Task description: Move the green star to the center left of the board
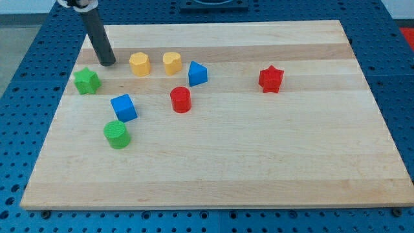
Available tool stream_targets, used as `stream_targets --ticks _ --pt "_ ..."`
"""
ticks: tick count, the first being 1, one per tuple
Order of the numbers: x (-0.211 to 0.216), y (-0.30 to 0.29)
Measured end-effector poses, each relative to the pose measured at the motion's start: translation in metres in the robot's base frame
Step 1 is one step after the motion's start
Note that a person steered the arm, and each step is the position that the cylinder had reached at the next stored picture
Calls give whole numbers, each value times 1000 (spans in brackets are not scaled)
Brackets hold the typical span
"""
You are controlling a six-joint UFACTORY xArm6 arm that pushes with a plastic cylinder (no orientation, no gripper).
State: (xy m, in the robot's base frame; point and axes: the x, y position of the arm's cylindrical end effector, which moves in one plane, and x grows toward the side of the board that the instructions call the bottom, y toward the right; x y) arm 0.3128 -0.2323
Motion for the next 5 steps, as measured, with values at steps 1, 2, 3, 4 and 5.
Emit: stream_targets --ticks 1,2,3,4,5 --pt "1 -4" --pt "12 -8" --pt "19 -24" --pt "13 -47" --pt "4 -61"
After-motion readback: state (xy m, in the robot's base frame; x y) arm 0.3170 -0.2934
